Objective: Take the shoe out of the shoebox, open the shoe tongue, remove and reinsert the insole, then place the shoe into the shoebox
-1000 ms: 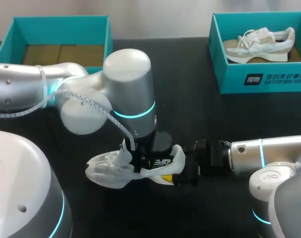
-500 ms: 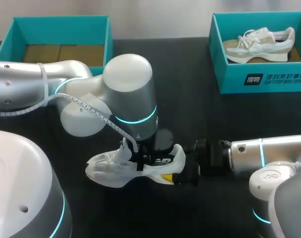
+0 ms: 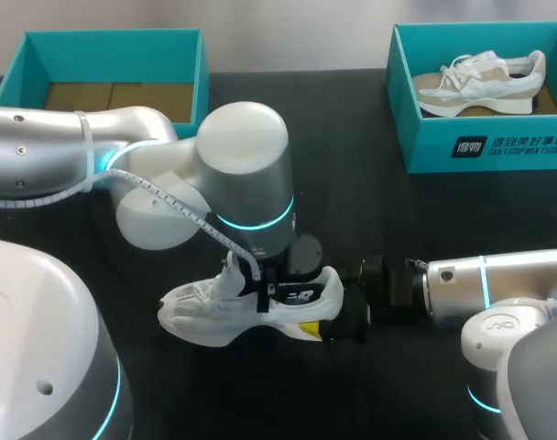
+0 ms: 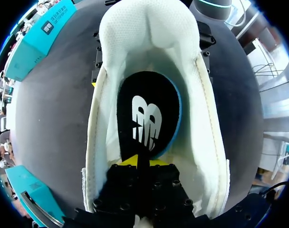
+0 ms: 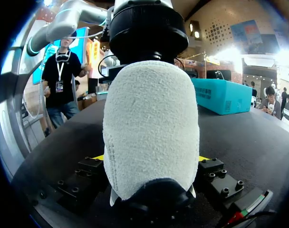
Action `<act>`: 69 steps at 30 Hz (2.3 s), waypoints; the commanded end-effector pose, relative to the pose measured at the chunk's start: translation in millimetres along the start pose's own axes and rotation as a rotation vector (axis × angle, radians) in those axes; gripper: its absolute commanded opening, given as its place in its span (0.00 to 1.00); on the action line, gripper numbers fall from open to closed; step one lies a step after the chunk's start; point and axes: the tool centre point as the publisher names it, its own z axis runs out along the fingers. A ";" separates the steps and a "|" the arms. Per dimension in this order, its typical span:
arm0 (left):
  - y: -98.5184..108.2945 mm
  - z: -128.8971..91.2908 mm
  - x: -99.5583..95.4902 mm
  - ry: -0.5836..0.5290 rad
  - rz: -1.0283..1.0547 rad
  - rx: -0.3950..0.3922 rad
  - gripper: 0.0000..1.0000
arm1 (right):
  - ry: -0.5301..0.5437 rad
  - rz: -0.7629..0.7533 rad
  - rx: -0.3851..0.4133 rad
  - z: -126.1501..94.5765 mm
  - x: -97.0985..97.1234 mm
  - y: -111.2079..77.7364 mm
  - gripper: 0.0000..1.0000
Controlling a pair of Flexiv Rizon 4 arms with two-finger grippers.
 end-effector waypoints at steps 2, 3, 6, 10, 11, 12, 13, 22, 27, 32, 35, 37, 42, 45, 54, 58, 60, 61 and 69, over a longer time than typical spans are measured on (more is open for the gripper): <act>7.5 19.6 -10.1 0.036 -0.008 0.069 0.00 | 0.000 0.000 0.007 -0.4 2.0 2.2 0.00; 8.2 17.0 -9.6 0.046 -0.010 0.084 0.00 | 0.000 0.000 0.007 -0.4 2.0 2.2 0.00; 10.1 10.1 -7.0 0.092 -0.013 0.139 0.00 | 0.000 0.000 0.007 -0.4 2.0 2.2 0.00; 11.8 3.3 -3.5 0.170 0.000 0.219 0.00 | 0.000 0.000 0.007 -0.4 2.0 2.2 0.00; 12.0 1.2 -2.9 0.190 0.003 0.242 0.00 | 0.000 0.000 0.007 -0.4 2.0 2.2 0.00; 12.2 -1.0 -2.5 0.206 0.007 0.260 0.00 | 0.000 0.000 0.007 -0.4 2.0 2.2 0.00; 12.1 -3.4 -1.8 0.219 0.013 0.278 0.00 | 0.000 0.000 0.007 -0.4 2.0 2.2 0.00; 7.0 -20.3 9.4 0.313 0.100 0.397 0.00 | 0.000 0.000 0.007 -0.4 2.0 2.2 0.00; 4.1 -27.6 15.5 0.333 0.139 0.429 0.00 | 0.000 0.000 0.007 -0.4 2.0 2.2 0.00; 3.0 -34.5 18.9 0.324 0.149 0.452 0.00 | 0.000 0.000 0.007 -0.4 2.0 2.2 0.00; 3.4 -39.5 19.7 0.314 0.144 0.479 0.00 | 0.000 0.000 0.007 -0.4 2.0 2.2 0.00; 1.9 -44.0 19.2 0.301 0.136 0.497 0.00 | 0.000 0.000 0.007 -0.4 2.0 2.2 0.00; -6.5 -51.4 16.3 0.280 0.128 0.511 0.00 | 0.000 0.000 0.007 -0.4 2.0 2.2 0.00; -12.5 -54.7 14.2 0.257 0.118 0.515 0.00 | 0.000 0.000 0.007 -0.4 2.0 2.2 0.00; -32.4 -63.6 7.5 0.149 0.079 0.494 0.00 | 0.000 0.000 0.007 -0.4 2.0 2.2 0.00; -40.4 -64.6 1.0 0.135 0.075 0.490 0.00 | 0.000 0.000 0.007 -0.4 2.0 2.2 0.00; -41.9 -69.0 -0.1 0.128 0.075 0.500 0.00 | 0.000 0.000 0.007 -0.4 2.0 2.2 0.00; -42.6 -71.4 -0.3 0.119 0.077 0.504 0.00 | 0.000 0.000 0.007 -0.4 2.0 2.2 0.00; -50.6 -74.1 -5.2 0.074 0.078 0.482 0.32 | 0.000 0.000 0.007 -0.4 2.0 2.2 0.00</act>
